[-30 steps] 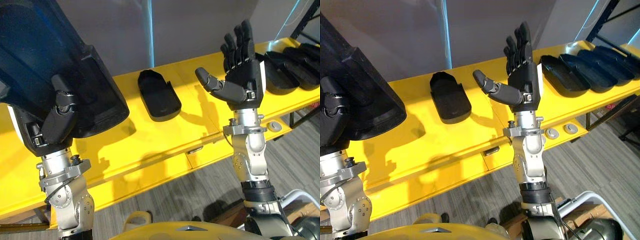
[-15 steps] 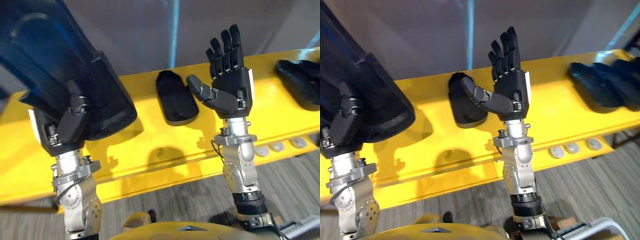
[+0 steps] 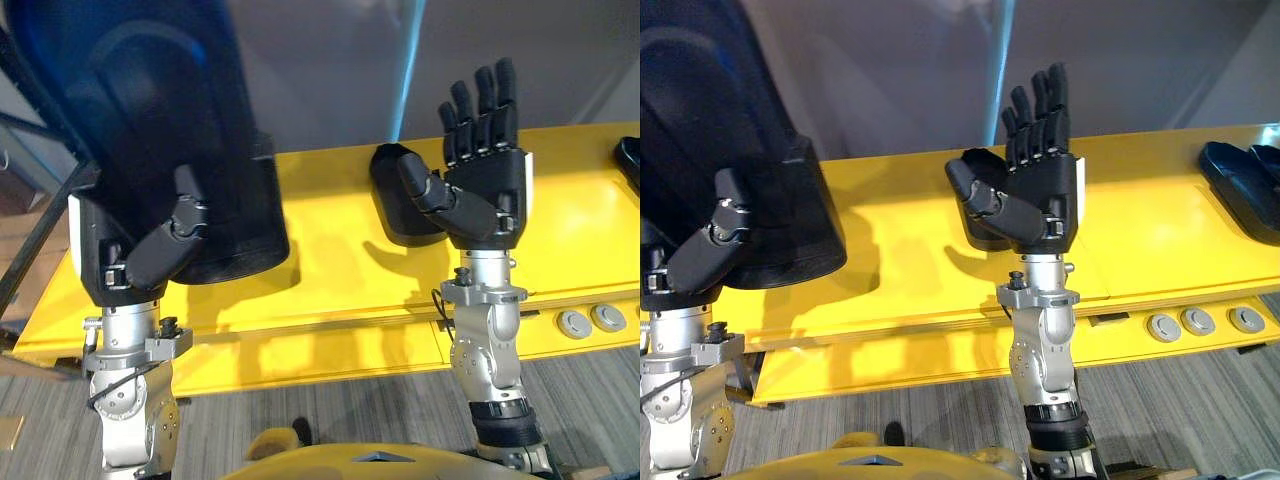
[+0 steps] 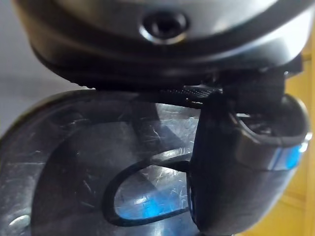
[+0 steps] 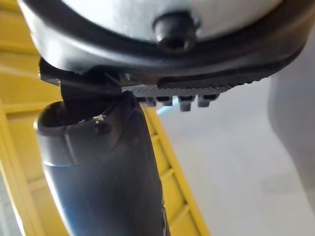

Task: Walk over and take three plastic housings, then place them on the shelf

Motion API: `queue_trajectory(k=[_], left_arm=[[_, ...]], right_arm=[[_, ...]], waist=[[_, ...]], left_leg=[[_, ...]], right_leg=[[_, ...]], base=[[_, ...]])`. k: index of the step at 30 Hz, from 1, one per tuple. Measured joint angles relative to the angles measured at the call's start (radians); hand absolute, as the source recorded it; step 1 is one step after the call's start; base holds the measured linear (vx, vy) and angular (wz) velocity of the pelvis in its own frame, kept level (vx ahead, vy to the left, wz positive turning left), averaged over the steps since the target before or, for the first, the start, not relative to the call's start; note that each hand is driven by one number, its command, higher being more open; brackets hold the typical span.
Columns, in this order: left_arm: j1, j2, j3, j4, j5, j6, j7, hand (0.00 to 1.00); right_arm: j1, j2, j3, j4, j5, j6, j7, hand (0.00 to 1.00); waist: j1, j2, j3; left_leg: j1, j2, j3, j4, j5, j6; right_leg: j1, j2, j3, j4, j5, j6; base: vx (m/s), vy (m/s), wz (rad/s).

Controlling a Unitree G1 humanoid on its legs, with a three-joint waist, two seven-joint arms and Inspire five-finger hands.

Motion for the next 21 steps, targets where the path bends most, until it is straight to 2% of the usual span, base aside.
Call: queue_trajectory(k=[1,2,5,7,10,12,14,16,21], left_arm=[[-0.015,0.000,-0.006,-0.011,-0.008,0.000,-0.012,0.00],[-0.032,0.000,-0.015,-0.010,-0.009,0.008,-0.012,0.00],[-0.032,-0.002,-0.029,-0.010,-0.004,0.034,-0.011,0.00],[-0.024,-0.010,-0.033,-0.010,-0.001,0.039,-0.011,0.00],[-0.024,-0.010,-0.032,-0.010,0.007,0.069,-0.001,0.00],[-0.024,-0.010,-0.031,-0.004,0.028,0.108,0.019,0.00],[-0.025,-0.010,-0.034,0.047,0.055,0.177,0.041,0.00],[-0.025,-0.011,-0.035,0.071,0.064,0.203,0.066,0.00],[-0.096,-0.021,-0.072,0.200,0.091,0.301,0.193,0.00]], right_arm=[[-0.003,0.001,-0.006,-0.002,-0.025,0.000,-0.012,1.00],[-0.004,0.000,-0.019,-0.001,-0.061,0.002,-0.020,1.00],[0.000,-0.010,-0.063,0.003,-0.107,0.003,-0.038,1.00],[0.001,-0.016,-0.097,0.003,-0.106,0.003,-0.037,1.00],[0.002,-0.015,-0.127,-0.007,-0.105,0.003,-0.037,1.00],[0.010,-0.014,-0.135,-0.043,-0.105,0.003,-0.038,1.00],[0.028,-0.013,-0.134,-0.063,-0.107,0.003,-0.043,1.00],[0.031,-0.013,-0.134,-0.069,-0.108,0.004,-0.054,1.00],[0.029,-0.013,-0.143,-0.115,-0.140,0.009,-0.087,1.00]], waist=[[0.009,-0.009,-0.002],[0.006,-0.012,-0.001],[0.001,0.023,0.016],[0.005,0.041,0.019],[0.001,0.031,0.027],[-0.001,0.019,0.036],[-0.016,0.026,0.040],[-0.021,0.027,0.040],[-0.033,0.022,0.044]], left_leg=[[-0.021,0.000,-0.011,-0.014,0.027,-0.005],[-0.031,-0.001,-0.033,-0.026,0.059,-0.017],[-0.009,0.010,-0.058,-0.105,0.128,-0.024],[0.011,0.028,-0.052,-0.149,0.148,-0.034],[0.027,0.041,-0.027,-0.178,0.162,-0.035],[0.023,0.041,-0.010,-0.179,0.171,-0.036],[0.023,0.055,0.014,-0.179,0.179,-0.040],[0.020,0.061,0.020,-0.180,0.182,-0.043],[-0.029,0.073,0.049,-0.179,0.206,-0.044]], right_leg=[[0.001,0.007,-0.015,-0.032,-0.003,0.008],[0.002,0.012,-0.030,-0.034,-0.009,0.035],[0.001,0.026,-0.027,-0.010,-0.031,0.066],[0.000,0.042,-0.024,-0.009,-0.032,0.068],[-0.001,0.050,-0.005,-0.009,-0.053,0.071],[-0.016,0.047,0.008,-0.009,-0.080,0.084],[-0.029,0.062,0.023,-0.001,-0.080,0.084],[-0.038,0.067,0.029,0.000,-0.079,0.085],[-0.123,0.073,0.074,0.029,-0.069,0.086]], base=[[-0.08,-0.102,0.45],[-0.08,-0.104,0.55],[-0.09,-0.103,0.41],[-0.08,-0.059,-0.05],[-0.10,-0.036,-0.19],[-0.11,-0.031,-0.19],[-0.10,-0.021,-0.15],[-0.05,-0.011,-0.16],[-0.04,0.005,-0.18]])
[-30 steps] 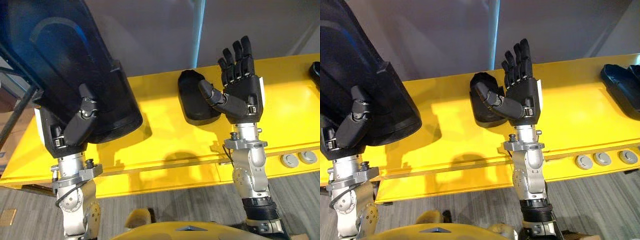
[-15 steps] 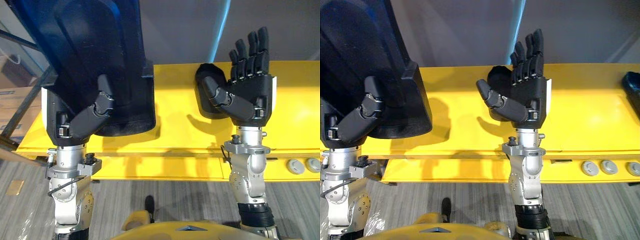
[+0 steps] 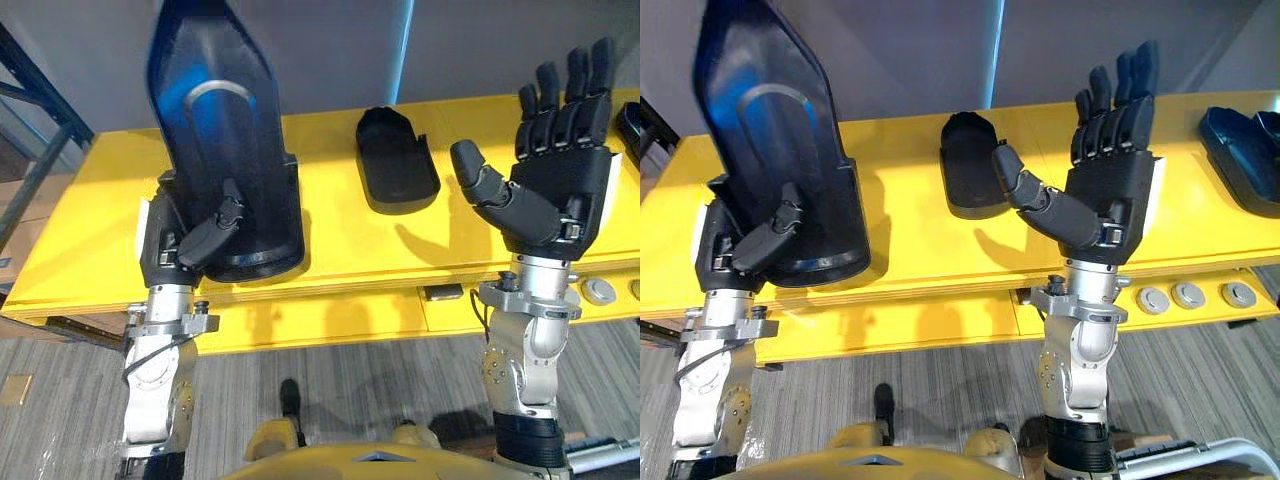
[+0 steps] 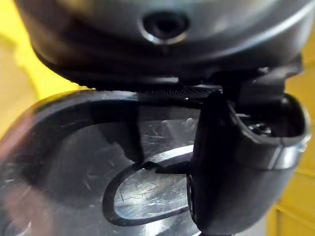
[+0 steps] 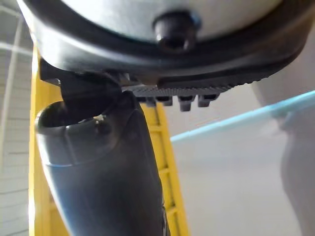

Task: Walk over and take three plastic housings, then place them on the shelf

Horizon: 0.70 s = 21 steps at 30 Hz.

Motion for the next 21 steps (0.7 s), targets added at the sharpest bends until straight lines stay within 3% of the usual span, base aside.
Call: queue_trajectory(k=[4,8,16,21], left_arm=[[-0.095,-0.001,-0.007,0.110,0.015,0.048,0.148,0.00],[-0.223,0.002,0.005,0.175,0.041,0.056,0.259,0.00],[-0.439,0.083,0.038,0.297,0.002,0.106,0.241,0.00],[-0.538,0.136,0.058,0.413,-0.009,0.189,0.218,0.00]], right_arm=[[-0.028,-0.011,0.011,0.000,-0.011,0.054,0.008,1.00],[-0.077,-0.054,0.016,-0.008,-0.010,0.063,0.011,1.00],[-0.171,-0.101,0.102,-0.075,0.017,0.084,0.056,1.00],[-0.274,-0.157,0.138,-0.126,0.025,0.119,0.071,1.00]], waist=[[-0.003,-0.020,0.031],[-0.018,-0.018,0.073],[-0.021,-0.006,0.109],[-0.027,0.000,0.161]], left_leg=[[-0.004,0.005,0.046,0.004,0.011,0.002],[-0.032,0.011,0.069,0.003,0.012,-0.002],[-0.053,0.023,0.148,0.004,0.011,0.004],[-0.071,0.008,0.180,0.005,0.021,0.018]], right_leg=[[-0.060,-0.001,0.061,0.044,0.000,0.000],[-0.119,-0.001,0.089,0.081,-0.001,0.001],[-0.178,-0.010,0.115,0.125,-0.001,0.003],[-0.213,-0.040,0.120,0.165,-0.016,0.017]], base=[[-0.02,0.009,-0.33],[-0.09,0.005,-0.14],[-0.03,-0.013,-0.08],[0.01,-0.004,0.03]])
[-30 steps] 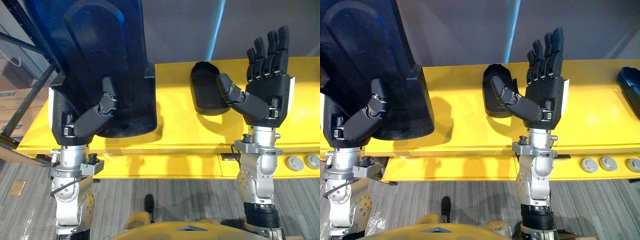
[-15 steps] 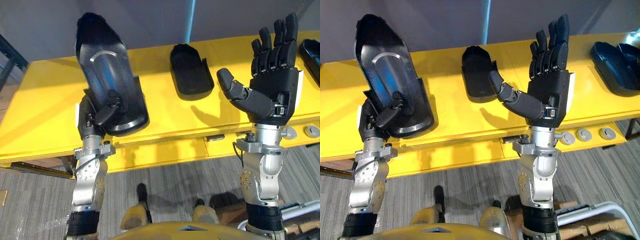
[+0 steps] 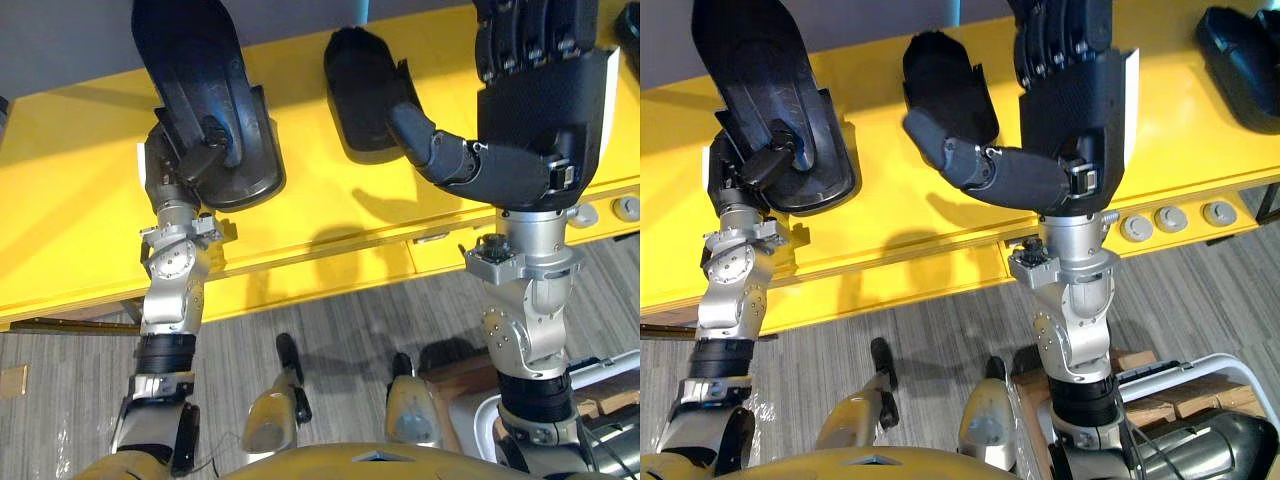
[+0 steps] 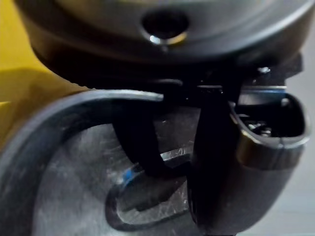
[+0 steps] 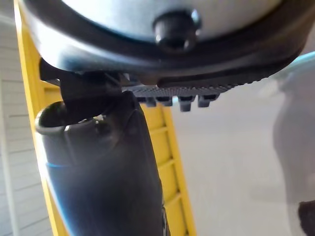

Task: Walk over and take three plastic housings, then place them on the shelf

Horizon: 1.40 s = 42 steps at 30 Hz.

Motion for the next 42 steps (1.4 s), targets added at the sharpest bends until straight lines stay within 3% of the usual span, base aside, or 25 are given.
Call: queue_trajectory(k=[9,10,18,27,36,42], left_arm=[[-0.078,0.106,0.063,0.081,-0.037,0.056,-0.087,0.00],[-0.095,0.109,0.069,0.089,-0.039,0.060,-0.100,1.00],[-0.134,0.145,0.074,0.130,-0.039,0.076,-0.176,1.00],[-0.146,0.146,0.057,0.182,-0.035,0.095,-0.184,1.00],[-0.126,0.145,0.059,0.185,-0.037,0.133,-0.170,1.00],[-0.056,0.143,0.065,0.154,0.027,0.140,-0.198,1.00]], right_arm=[[-0.014,-0.008,0.029,-0.002,0.000,0.032,-0.025,1.00],[-0.013,-0.019,0.030,-0.002,0.000,0.040,-0.029,1.00],[-0.015,-0.042,0.065,-0.002,0.000,0.072,-0.036,1.00],[0.001,-0.042,0.068,-0.002,0.000,0.072,-0.028,1.00],[0.042,-0.030,0.066,-0.002,0.000,0.071,-0.010,1.00],[0.123,-0.020,0.042,0.001,-0.001,0.070,-0.013,1.00]], waist=[[0.009,0.010,0.035],[0.009,0.013,0.041],[0.009,0.018,0.053],[0.005,0.020,0.052],[-0.016,0.025,0.041],[-0.034,0.021,-0.033]], left_leg=[[-0.010,-0.021,0.025,0.001,-0.009,0.009],[-0.023,-0.021,0.027,0.022,-0.019,0.015],[-0.044,-0.021,0.060,0.096,-0.063,0.014],[-0.012,-0.012,0.115,0.136,-0.107,0.026],[0.043,-0.017,0.145,0.097,-0.073,0.035],[0.114,-0.028,0.105,0.000,-0.022,0.030]], right_leg=[[-0.030,-0.033,0.000,0.046,-0.030,0.007],[-0.032,-0.037,-0.001,0.046,-0.030,0.008],[-0.030,-0.056,0.006,0.047,-0.031,0.010],[0.026,-0.070,0.004,0.024,-0.028,0.017],[0.092,-0.062,-0.004,-0.042,-0.009,0.041],[0.175,-0.047,-0.051,-0.105,-0.001,0.043]], base=[[0.04,-0.022,0.04],[0.01,-0.031,0.04],[0.03,-0.031,-0.02],[0.03,-0.019,-0.02],[0.02,-0.009,0.00],[0.04,-0.021,0.11]])
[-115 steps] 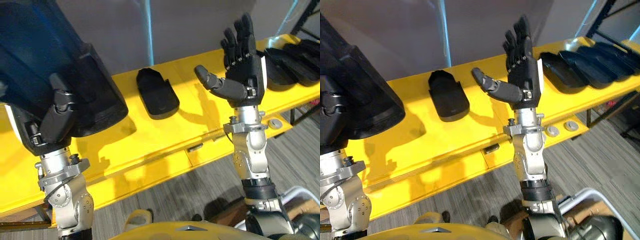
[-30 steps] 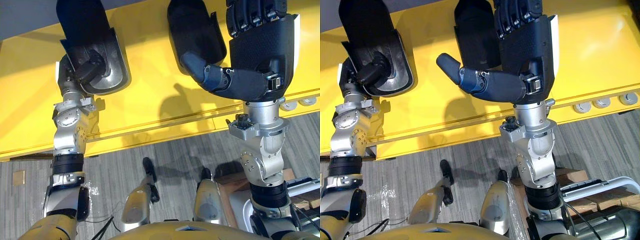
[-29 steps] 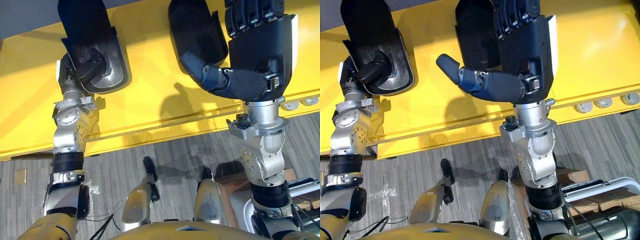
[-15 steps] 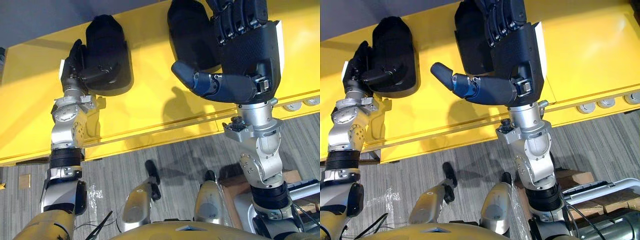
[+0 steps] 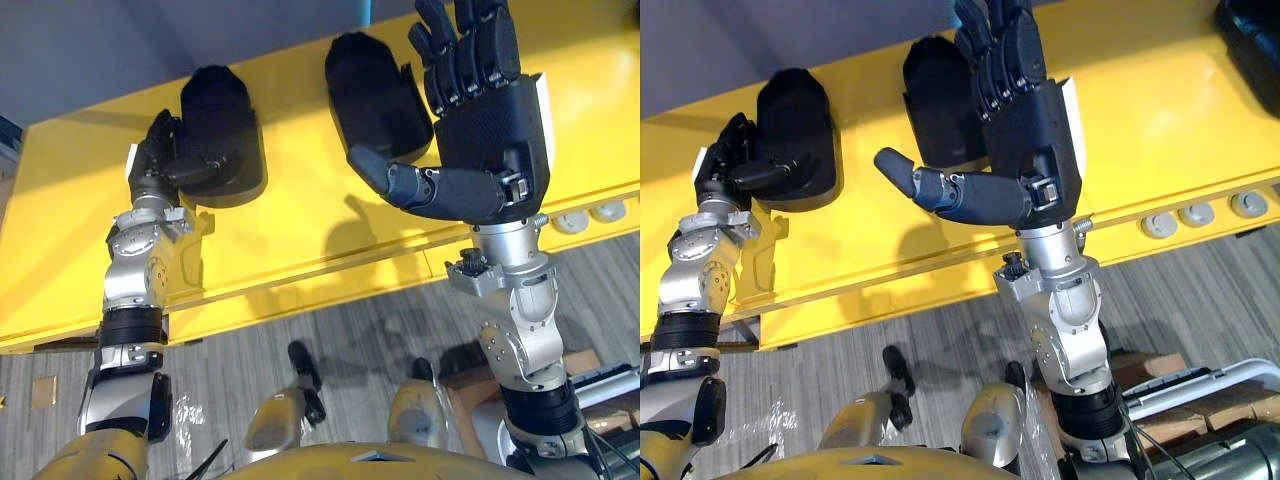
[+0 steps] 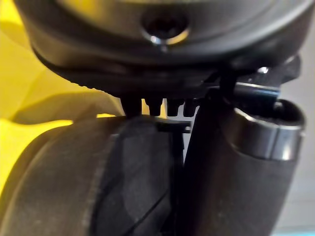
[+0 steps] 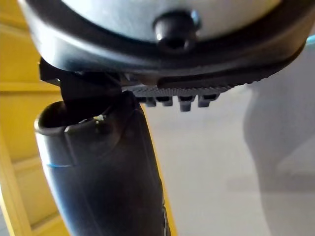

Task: Walk over and take three plastic housings, then place them on the shelf

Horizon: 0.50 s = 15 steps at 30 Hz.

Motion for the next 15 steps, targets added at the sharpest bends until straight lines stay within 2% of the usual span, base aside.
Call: queue_trajectory(k=[3,5,8,9,12,15], left_arm=[[0.033,0.006,0.020,-0.070,0.029,-0.002,0.000,1.00],[0.047,0.007,0.023,-0.135,0.103,-0.019,0.039,1.00],[0.091,0.007,0.055,-0.234,0.159,-0.097,0.125,1.00],[0.141,0.004,0.069,-0.327,0.159,-0.135,0.142,1.00],[0.269,-0.042,0.071,-0.524,0.185,-0.211,0.151,1.00],[0.326,-0.093,0.068,-0.568,0.230,-0.280,0.173,1.00]], right_arm=[[0.022,0.003,-0.019,0.032,-0.002,-0.006,-0.008,1.00],[0.061,0.018,-0.038,0.062,-0.022,-0.007,-0.026,1.00],[0.103,0.028,-0.035,0.085,-0.040,-0.006,-0.051,1.00],[0.126,0.029,-0.037,0.086,-0.038,-0.006,-0.054,1.00],[0.173,0.049,-0.038,0.086,-0.039,-0.006,-0.075,1.00],[0.191,0.070,-0.048,0.095,-0.039,-0.006,-0.092,1.00]], waist=[[0.006,-0.001,-0.052],[0.011,-0.007,-0.085],[0.017,-0.007,-0.109],[0.016,-0.008,-0.119],[0.023,-0.009,-0.148],[0.036,-0.010,-0.167]], left_leg=[[0.005,0.000,-0.014,0.000,0.001,-0.001],[0.018,0.004,-0.033,0.000,0.003,-0.005],[0.033,0.019,-0.046,-0.005,0.009,-0.013],[0.033,0.025,-0.052,-0.005,0.012,-0.016],[0.033,0.036,-0.062,-0.006,0.008,-0.028],[0.032,0.049,-0.070,-0.006,0.015,-0.036]], right_leg=[[0.031,0.010,-0.015,-0.038,0.015,-0.004],[0.068,0.018,-0.036,-0.061,0.018,-0.006],[0.093,0.035,-0.046,-0.071,0.023,-0.014],[0.101,0.042,-0.053,-0.081,0.027,-0.020],[0.109,0.056,-0.064,-0.098,0.028,-0.031],[0.110,0.069,-0.067,-0.098,0.023,-0.044]], base=[[0.03,-0.006,0.10],[0.02,-0.020,0.17],[-0.05,-0.027,0.09],[-0.05,-0.018,0.07],[-0.08,-0.005,0.09],[-0.08,-0.008,0.04]])
